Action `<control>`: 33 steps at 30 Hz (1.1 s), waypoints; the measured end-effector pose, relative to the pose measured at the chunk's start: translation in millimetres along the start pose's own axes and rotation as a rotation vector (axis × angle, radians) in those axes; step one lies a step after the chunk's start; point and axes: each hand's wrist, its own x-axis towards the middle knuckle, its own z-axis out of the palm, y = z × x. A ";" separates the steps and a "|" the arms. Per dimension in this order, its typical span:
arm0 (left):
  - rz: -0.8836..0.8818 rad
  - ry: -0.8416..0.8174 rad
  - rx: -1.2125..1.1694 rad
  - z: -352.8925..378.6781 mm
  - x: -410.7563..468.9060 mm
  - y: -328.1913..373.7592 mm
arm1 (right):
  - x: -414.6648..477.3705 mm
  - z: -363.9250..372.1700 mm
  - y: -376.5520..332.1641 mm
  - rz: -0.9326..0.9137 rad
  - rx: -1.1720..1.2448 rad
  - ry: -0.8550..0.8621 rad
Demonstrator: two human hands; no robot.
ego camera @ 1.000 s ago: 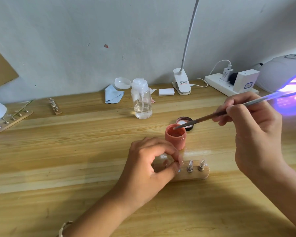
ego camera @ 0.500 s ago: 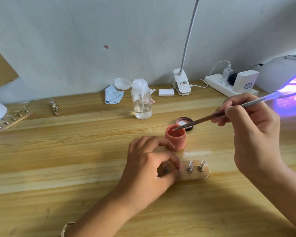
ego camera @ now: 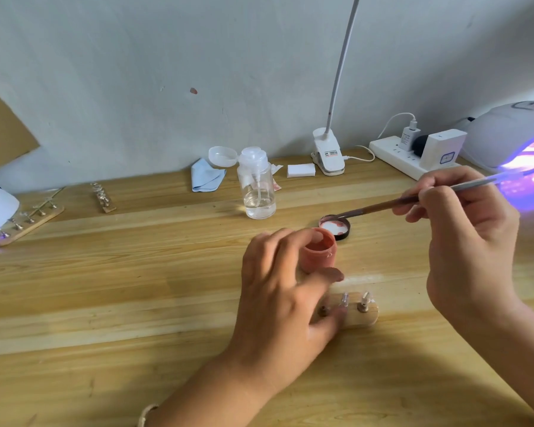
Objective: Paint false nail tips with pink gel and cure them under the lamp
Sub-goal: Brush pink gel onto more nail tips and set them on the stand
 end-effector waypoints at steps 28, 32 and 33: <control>0.050 0.252 -0.120 -0.3 2.2 2.1 | 1.3 -4.6 10.1 -0.001 -0.283 -0.144; -0.136 0.320 -0.285 -10.0 1.6 -12.0 | -6.3 -3.4 13.4 -0.048 -0.529 -0.274; -0.210 0.304 -0.358 -12.6 1.7 -16.2 | -7.6 -2.8 13.9 -0.053 -0.566 -0.292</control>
